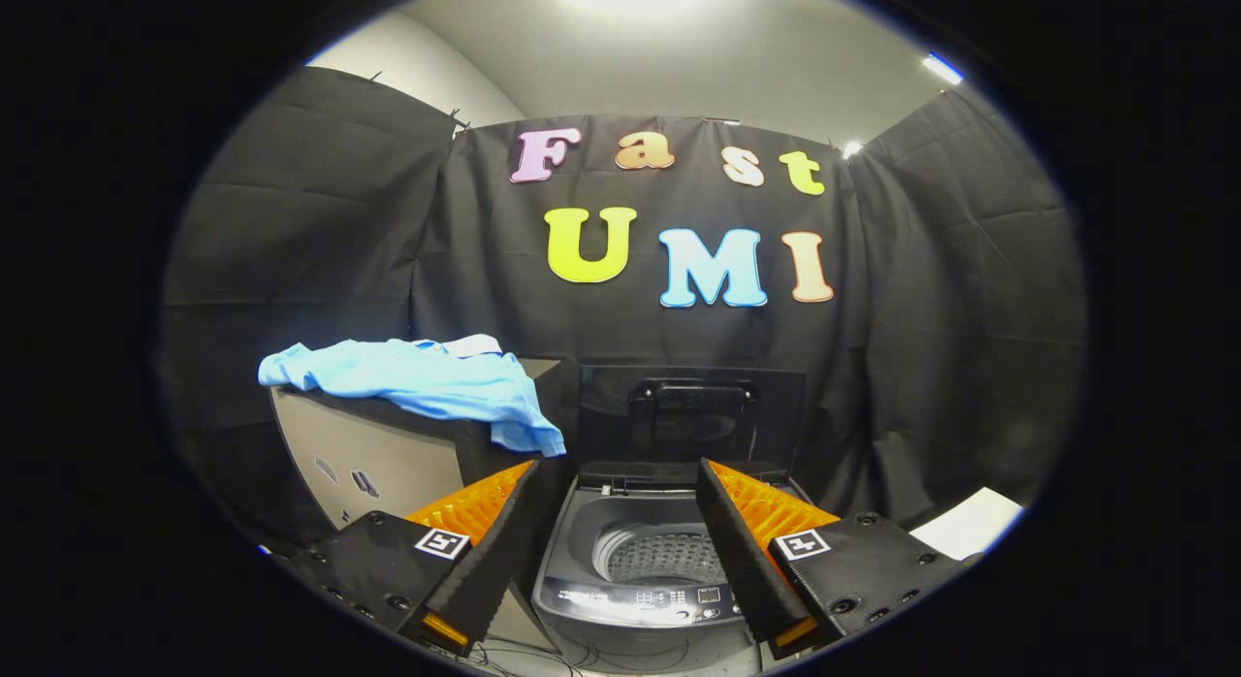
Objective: Put the clothes into the washing machine and then close the washing machine lid.
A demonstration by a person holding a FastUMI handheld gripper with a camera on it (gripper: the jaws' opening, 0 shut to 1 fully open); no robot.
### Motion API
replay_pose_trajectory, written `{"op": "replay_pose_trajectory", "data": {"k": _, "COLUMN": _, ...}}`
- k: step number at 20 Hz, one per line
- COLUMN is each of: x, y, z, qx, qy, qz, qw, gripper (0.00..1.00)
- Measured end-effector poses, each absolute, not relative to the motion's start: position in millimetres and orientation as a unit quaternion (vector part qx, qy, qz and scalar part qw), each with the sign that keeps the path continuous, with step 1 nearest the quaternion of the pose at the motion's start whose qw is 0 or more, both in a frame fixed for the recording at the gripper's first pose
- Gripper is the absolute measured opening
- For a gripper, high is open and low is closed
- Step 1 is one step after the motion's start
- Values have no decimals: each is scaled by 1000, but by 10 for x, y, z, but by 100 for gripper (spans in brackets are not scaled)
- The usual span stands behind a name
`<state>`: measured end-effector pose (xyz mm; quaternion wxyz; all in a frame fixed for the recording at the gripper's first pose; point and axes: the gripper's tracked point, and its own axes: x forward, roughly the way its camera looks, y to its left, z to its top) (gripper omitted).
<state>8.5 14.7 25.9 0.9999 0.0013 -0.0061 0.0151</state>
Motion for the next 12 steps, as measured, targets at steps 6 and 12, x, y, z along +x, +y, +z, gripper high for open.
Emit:
{"op": "replay_pose_trajectory", "data": {"k": 6, "x": 208, "y": 213, "z": 430, "qx": 9, "qy": -7, "qz": 20, "qw": 1000, "gripper": 98}}
{"op": "replay_pose_trajectory", "data": {"k": 12, "x": 389, "y": 434, "z": 550, "qx": 11, "qy": 12, "qz": 46, "qw": 999, "gripper": 98}}
